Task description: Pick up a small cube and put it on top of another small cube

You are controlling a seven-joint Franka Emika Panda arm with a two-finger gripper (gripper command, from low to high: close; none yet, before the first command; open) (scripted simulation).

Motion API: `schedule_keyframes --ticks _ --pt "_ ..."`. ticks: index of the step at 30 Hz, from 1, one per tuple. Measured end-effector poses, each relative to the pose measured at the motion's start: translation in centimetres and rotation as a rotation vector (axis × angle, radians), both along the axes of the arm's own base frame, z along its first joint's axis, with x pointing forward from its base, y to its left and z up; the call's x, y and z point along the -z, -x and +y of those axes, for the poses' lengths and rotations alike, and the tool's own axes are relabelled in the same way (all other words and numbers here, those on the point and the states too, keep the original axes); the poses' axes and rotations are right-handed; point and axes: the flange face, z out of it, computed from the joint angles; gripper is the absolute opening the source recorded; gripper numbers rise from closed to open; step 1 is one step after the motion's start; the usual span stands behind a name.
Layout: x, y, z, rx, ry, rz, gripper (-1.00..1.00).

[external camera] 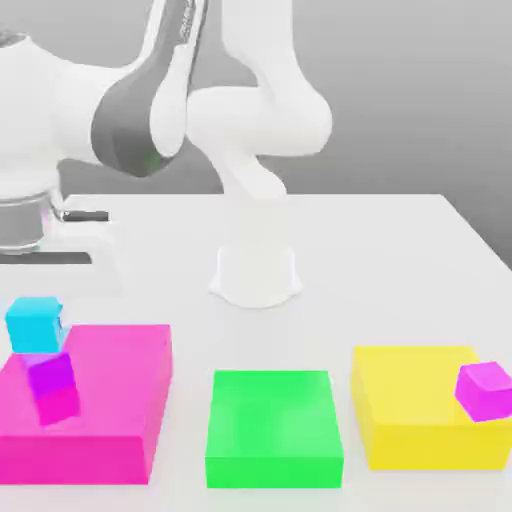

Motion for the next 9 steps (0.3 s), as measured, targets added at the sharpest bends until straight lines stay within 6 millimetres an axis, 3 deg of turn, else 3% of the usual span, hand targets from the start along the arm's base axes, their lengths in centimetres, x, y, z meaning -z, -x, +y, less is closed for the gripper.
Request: schedule_keyframes --ticks 5,6,9 --pt "4.9 0.8 -0.4 -0.005 -0.012 -0.002 -1.0" --pt "5.6 0.9 -0.5 -0.005 -0.01 -0.001 1.0" --pt "5.6 0.9 -0.4 -0.007 -0.01 -0.001 1.0"
